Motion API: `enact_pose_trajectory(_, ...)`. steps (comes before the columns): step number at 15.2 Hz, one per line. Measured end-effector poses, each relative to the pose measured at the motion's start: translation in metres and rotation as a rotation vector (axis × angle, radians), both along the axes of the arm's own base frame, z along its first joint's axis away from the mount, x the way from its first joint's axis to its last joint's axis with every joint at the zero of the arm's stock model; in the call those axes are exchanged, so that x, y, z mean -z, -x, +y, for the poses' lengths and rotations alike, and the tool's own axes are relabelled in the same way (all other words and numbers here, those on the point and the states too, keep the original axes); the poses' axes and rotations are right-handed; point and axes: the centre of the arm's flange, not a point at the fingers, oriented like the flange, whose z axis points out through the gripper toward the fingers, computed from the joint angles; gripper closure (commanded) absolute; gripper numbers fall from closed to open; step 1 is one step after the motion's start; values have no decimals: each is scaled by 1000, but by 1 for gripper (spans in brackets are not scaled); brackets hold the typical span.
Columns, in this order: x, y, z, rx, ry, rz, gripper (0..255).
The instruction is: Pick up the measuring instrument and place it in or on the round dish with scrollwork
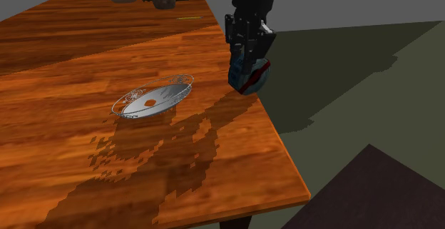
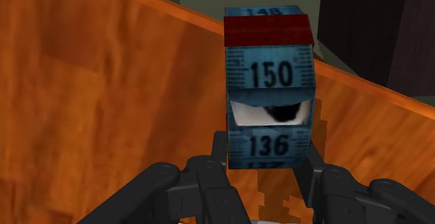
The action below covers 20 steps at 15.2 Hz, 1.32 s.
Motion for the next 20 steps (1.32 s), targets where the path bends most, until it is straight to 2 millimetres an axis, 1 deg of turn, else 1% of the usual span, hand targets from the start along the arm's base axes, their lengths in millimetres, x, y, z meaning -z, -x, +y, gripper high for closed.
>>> enact_pose_trajectory(2,-2,0,0,0,0,1,255)
enact_pose_trajectory(5,-15,0,1,0,1,1,255)
enact_pose_trajectory(20,-94,1,0,0,0,1,255)
